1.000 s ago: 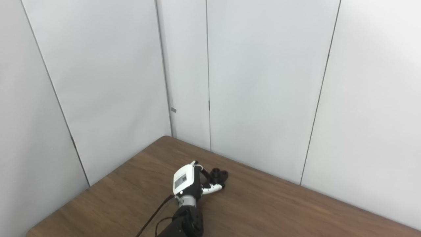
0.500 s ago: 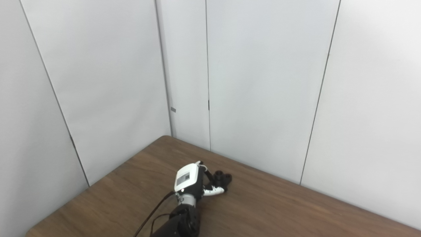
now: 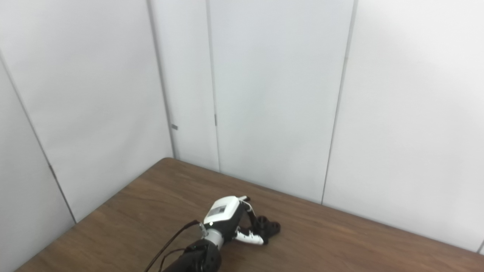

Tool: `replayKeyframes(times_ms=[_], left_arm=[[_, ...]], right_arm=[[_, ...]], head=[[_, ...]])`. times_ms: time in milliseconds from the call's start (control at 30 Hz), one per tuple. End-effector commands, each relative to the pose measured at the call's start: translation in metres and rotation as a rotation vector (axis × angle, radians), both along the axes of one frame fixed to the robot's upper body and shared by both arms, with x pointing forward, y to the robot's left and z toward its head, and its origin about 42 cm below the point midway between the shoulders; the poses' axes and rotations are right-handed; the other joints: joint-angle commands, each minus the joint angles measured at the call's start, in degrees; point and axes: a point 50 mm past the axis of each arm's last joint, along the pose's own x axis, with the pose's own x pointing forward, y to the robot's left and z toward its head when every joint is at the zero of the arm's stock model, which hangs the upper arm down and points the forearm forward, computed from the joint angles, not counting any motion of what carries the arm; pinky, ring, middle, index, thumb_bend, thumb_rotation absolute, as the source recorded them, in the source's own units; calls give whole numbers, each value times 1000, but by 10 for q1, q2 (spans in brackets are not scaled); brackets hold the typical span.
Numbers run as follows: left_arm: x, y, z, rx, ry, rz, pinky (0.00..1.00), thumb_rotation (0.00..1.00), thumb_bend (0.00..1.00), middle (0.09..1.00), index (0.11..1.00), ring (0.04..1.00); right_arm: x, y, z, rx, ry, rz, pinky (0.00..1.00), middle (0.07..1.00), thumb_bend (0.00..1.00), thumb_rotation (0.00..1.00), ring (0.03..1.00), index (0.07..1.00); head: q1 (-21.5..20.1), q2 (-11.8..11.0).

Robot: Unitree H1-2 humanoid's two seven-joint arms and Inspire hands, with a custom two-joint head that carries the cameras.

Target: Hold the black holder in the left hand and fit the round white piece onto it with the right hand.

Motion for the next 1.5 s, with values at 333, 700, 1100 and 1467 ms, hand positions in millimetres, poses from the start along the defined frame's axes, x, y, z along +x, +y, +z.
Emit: replayKeyframes(times_ms=[333, 700, 1100, 1467], left_arm=[[-13, -38, 34, 38, -98, -272, 884, 49, 518, 926, 482, 926], [-18, -67, 29, -11, -114, -432, 895, 48, 516, 925, 482, 923], [-15, -97, 11, -9, -105, -597, 892, 48, 516, 933, 480, 916], [-28, -110, 7, -18, -92, -670, 913, 46, 516, 929, 480, 921]], right_arm=[[-2, 19, 9, -15, -57, 5, 897, 976, 655, 646, 964, 949], [2, 46, 18, -66, -111, -12, 866, 921, 595, 681, 897, 928], [4, 64, 15, -60, -127, 25, 784, 914, 674, 575, 906, 897], [8, 76, 17, -71, -143, 35, 719, 886, 709, 605, 873, 876]], head=[[-98, 34], [-212, 71], [-297, 84], [-320, 87]])
